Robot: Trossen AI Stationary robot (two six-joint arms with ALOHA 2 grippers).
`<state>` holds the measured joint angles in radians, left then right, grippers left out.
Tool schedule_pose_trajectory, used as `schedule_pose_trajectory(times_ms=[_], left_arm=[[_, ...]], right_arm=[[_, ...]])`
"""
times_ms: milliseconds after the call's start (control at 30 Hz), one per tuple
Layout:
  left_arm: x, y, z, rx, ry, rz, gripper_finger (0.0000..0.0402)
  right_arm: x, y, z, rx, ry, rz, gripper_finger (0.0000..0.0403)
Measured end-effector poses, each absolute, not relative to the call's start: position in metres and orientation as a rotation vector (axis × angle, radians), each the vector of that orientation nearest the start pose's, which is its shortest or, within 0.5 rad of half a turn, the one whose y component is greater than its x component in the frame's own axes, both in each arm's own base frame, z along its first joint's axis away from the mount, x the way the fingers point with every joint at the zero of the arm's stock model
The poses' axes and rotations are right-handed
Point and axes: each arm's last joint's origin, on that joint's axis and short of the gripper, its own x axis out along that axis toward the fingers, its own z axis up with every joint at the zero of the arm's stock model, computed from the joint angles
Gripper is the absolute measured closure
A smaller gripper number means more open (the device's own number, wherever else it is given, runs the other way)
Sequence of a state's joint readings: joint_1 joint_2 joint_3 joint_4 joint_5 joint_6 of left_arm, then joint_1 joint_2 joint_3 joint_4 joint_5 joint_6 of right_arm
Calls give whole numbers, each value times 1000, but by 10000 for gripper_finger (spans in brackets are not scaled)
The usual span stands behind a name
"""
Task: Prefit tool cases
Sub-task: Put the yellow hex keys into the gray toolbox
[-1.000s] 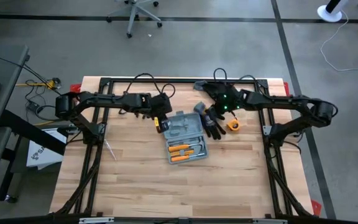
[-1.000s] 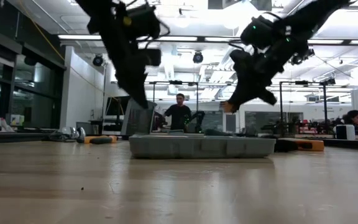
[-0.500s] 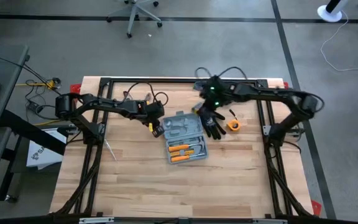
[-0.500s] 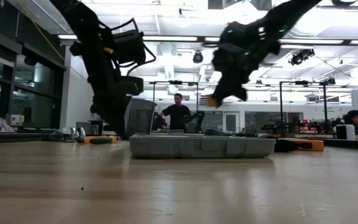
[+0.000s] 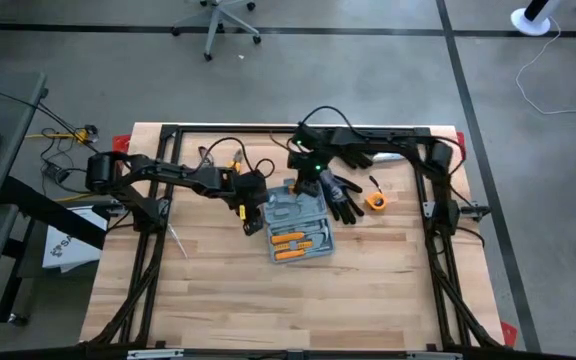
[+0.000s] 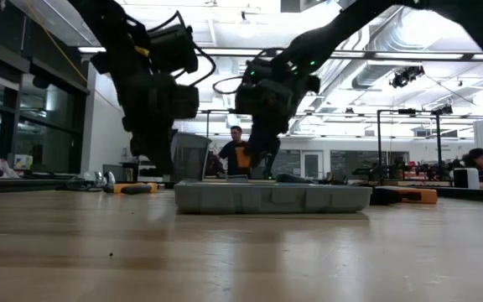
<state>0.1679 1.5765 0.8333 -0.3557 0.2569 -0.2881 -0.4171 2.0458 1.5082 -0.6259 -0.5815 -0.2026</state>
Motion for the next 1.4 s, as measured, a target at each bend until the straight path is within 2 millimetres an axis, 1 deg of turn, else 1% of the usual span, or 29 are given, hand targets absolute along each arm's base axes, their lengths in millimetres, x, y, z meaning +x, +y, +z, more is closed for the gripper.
schedule_pose_trajectory(times_ms=[167, 300, 533, 767, 933, 1133, 1200, 1333, 1400], left_arm=[[281, 37, 172, -469, 1042, 49, 402], [280, 37, 179, -456, 1018, 45, 402], [279, 37, 179, -453, 1015, 49, 402], [279, 37, 179, -454, 1015, 51, 402], [279, 37, 179, -451, 1015, 51, 402], [279, 37, 179, -442, 1015, 47, 402], [279, 37, 179, -441, 1015, 47, 401], [279, 37, 179, -429, 1015, 40, 402], [279, 37, 179, -421, 1015, 37, 402]], right_arm=[[401, -159, 171, 359, 1006, 270, 390], [403, -158, 167, 346, 1007, 290, 390], [410, -153, 160, 332, 998, 300, 390], [411, -153, 155, 327, 1011, 293, 390], [411, -155, 150, 309, 1033, 254, 390], [411, -154, 150, 296, 1035, 264, 390], [411, -154, 150, 299, 1038, 262, 382], [410, -154, 150, 299, 1046, 250, 350], [410, -154, 150, 305, 1048, 247, 344]])
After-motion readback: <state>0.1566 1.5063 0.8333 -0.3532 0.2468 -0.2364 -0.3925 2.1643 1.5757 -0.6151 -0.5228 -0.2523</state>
